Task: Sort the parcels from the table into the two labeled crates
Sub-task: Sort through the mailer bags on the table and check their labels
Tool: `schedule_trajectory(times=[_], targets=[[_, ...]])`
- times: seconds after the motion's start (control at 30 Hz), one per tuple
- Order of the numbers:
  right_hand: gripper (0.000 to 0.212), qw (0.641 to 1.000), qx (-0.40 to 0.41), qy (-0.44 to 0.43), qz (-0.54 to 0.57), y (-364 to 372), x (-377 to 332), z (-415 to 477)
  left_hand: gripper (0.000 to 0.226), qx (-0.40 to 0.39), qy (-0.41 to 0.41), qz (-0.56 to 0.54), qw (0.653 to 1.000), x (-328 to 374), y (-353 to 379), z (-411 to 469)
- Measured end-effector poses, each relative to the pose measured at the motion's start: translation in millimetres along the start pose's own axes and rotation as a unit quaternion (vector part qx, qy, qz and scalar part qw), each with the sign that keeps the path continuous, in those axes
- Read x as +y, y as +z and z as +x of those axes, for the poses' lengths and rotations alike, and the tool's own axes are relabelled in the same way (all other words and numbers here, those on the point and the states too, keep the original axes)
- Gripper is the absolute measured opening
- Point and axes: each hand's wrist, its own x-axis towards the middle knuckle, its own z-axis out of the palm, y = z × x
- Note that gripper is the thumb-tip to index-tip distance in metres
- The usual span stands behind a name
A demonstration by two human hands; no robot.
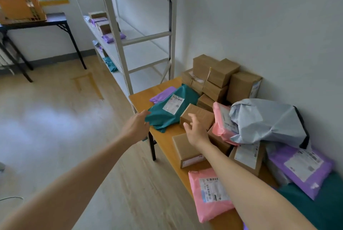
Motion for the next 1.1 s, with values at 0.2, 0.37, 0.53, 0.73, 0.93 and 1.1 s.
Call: schedule_trajectory(times=[0.2,0.37,0.53,0.73,0.93,1.1], targets=[[0.049,0.997,0.018,0.064,0.044,42,-9,53,0.046,-0.052,0.016,-0.009,0.998,-38,8,92],[0.048,0.985,0.082,0.138,0.056,72,-18,103,0.048,-0.104,0.084,0.019,0.991,-54,12,170],[0.046,0.966,0.132,0.205,0.088,107,-27,135,0.049,-0.159,0.123,0.017,0.979,-66,12,234],[0.045,0.943,0.169,0.269,0.096,132,-29,169,0.048,-0.223,0.172,0.048,0.958,-78,30,286],[0.053,0.933,0.159,0.306,0.098,136,-17,197,0.049,-0.286,0.190,0.058,0.937,-75,63,313],[0.063,0.937,0.113,0.316,0.101,133,7,220,0.048,-0.306,0.198,0.080,0.928,-61,89,332]])
